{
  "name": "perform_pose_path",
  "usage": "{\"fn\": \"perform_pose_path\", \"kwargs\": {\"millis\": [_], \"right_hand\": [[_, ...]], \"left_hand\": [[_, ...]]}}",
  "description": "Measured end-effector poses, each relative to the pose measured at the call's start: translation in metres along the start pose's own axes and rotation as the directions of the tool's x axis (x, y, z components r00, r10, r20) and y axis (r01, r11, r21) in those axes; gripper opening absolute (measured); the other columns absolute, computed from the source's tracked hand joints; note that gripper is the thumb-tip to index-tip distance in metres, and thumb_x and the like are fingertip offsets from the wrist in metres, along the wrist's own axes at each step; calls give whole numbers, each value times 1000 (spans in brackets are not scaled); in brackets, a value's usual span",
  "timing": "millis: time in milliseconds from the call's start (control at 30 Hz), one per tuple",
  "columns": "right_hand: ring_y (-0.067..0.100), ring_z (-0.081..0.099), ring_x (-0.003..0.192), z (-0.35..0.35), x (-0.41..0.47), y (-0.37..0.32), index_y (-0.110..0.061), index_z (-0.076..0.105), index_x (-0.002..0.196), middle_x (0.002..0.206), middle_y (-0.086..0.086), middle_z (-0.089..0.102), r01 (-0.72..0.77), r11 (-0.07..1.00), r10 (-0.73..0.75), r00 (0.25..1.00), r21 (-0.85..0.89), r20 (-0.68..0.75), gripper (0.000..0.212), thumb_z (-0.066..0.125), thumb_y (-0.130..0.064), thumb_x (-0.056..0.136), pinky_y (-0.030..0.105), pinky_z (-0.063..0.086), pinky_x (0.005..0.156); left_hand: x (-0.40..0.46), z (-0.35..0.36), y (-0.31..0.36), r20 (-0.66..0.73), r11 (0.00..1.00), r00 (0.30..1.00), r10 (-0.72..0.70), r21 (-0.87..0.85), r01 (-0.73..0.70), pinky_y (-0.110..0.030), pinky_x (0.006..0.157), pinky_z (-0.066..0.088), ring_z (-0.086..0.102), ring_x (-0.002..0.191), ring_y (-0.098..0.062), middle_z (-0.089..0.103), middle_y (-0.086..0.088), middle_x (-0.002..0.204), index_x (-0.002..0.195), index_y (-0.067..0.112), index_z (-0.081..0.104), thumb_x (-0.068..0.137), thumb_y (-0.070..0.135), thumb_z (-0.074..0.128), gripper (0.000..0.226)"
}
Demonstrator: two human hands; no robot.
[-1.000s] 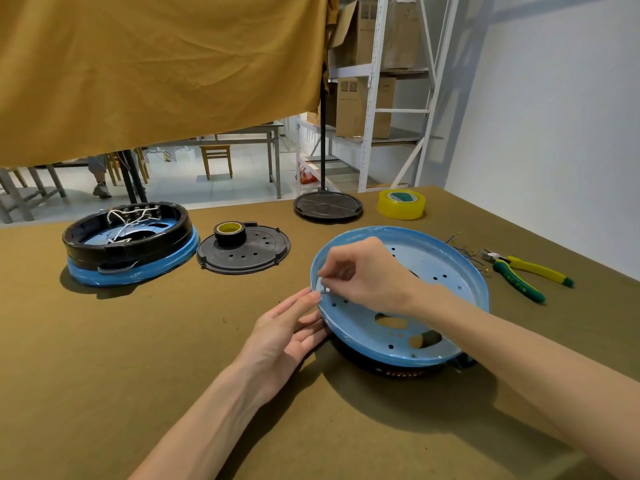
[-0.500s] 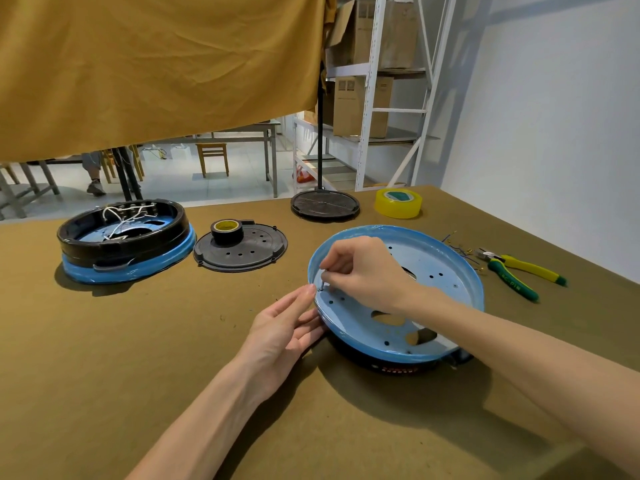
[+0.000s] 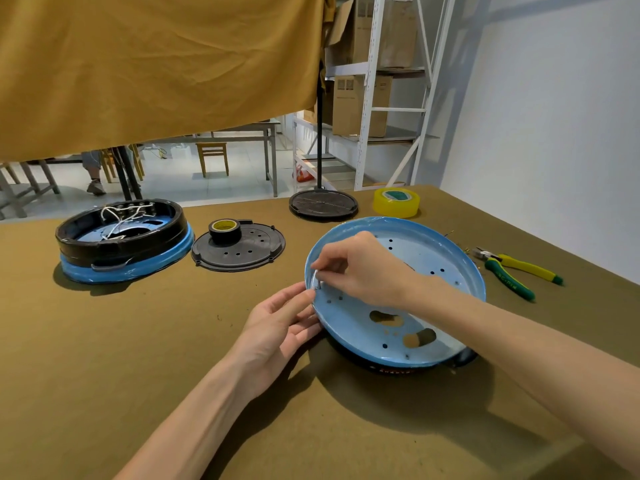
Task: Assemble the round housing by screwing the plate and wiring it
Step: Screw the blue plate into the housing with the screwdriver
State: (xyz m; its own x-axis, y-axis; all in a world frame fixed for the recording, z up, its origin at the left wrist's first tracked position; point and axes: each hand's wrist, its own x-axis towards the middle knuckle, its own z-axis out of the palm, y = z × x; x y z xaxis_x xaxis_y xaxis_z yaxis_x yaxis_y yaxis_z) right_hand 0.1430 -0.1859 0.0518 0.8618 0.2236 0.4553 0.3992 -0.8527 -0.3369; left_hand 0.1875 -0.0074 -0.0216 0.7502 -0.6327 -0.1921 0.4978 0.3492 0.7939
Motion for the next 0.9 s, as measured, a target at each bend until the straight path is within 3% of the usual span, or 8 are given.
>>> {"fn": "perform_pose_path", "kwargs": {"millis": [133, 233, 333, 400, 467, 533, 667, 900], "right_hand": [[4, 66, 83, 3, -1, -6, -10, 79, 103, 95, 0, 77, 145, 985, -138, 988, -97, 75, 13, 71, -7, 94, 21, 55, 80], [9, 70, 80, 3, -5, 1, -7, 74, 106, 90, 3, 76, 63, 998, -63, 998, 4, -12, 16, 74, -3, 90, 27, 59, 77], [8, 69, 80, 10, -13, 3, -7, 71, 103, 88, 0, 74, 34, 997, -29, 997, 68, -64, 16, 75, -2, 89, 24, 58, 75], [7, 69, 79, 14, -20, 1, -8, 70, 98, 87, -2, 72, 42, 989, -9, 975, 139, -223, 13, 76, -1, 89, 21, 56, 73], [8, 70, 76, 14, -24, 1, -10, 69, 96, 85, -6, 72, 67, 978, 27, 899, 199, -437, 13, 76, -2, 89, 18, 54, 68], [12, 70, 76, 13, -27, 0, -8, 68, 96, 85, -5, 72, 94, 968, 52, 834, 233, -550, 11, 76, -2, 90, 19, 53, 67], [14, 71, 80, 13, -33, -2, -4, 68, 98, 89, 0, 71, 119, 968, 32, 813, 220, -581, 10, 75, -3, 91, 26, 58, 69], [9, 68, 78, 12, -39, -8, -5, 70, 92, 86, -1, 72, 185, 977, -98, 827, 105, -554, 7, 75, -2, 90, 24, 56, 66]], "left_hand": [[-2, 1, 0, 30, 1000, 1000, 6, 8, -6, -44, 91, 61, 72, 112, -33, 73, -18, 120, 126, 12, 66, 85, 15, 79, 43], [-3, 1, -1, 25, 1000, 1000, -5, 7, 5, -47, 97, 59, 71, 113, -32, 73, -19, 120, 129, 11, 64, 86, 14, 79, 45], [-6, 3, -1, 30, 1000, 1000, 0, -12, 0, -45, 93, 60, 72, 112, -33, 73, -22, 119, 129, 8, 63, 85, 9, 78, 47], [-8, 4, 2, 63, 998, 996, 59, 8, -60, -41, 90, 61, 72, 111, -33, 73, -21, 118, 129, 7, 63, 80, 5, 79, 51], [-10, 6, 8, 81, 989, 988, 135, 55, -140, -36, 84, 62, 74, 105, -31, 74, -21, 115, 127, 8, 63, 75, 1, 84, 56], [-11, 8, 13, 85, 977, 979, 183, 92, -190, -31, 80, 62, 75, 100, -28, 75, -21, 112, 122, 10, 65, 71, 1, 83, 55], [-15, 9, 15, 129, 973, 973, 189, 106, -203, -31, 82, 61, 74, 105, -30, 75, -19, 114, 120, 13, 67, 64, 9, 88, 59], [-17, 8, 16, 200, 964, 959, 201, 133, -230, -31, 87, 60, 72, 111, -30, 73, -18, 121, 117, 18, 73, 74, 6, 82, 46]]}}
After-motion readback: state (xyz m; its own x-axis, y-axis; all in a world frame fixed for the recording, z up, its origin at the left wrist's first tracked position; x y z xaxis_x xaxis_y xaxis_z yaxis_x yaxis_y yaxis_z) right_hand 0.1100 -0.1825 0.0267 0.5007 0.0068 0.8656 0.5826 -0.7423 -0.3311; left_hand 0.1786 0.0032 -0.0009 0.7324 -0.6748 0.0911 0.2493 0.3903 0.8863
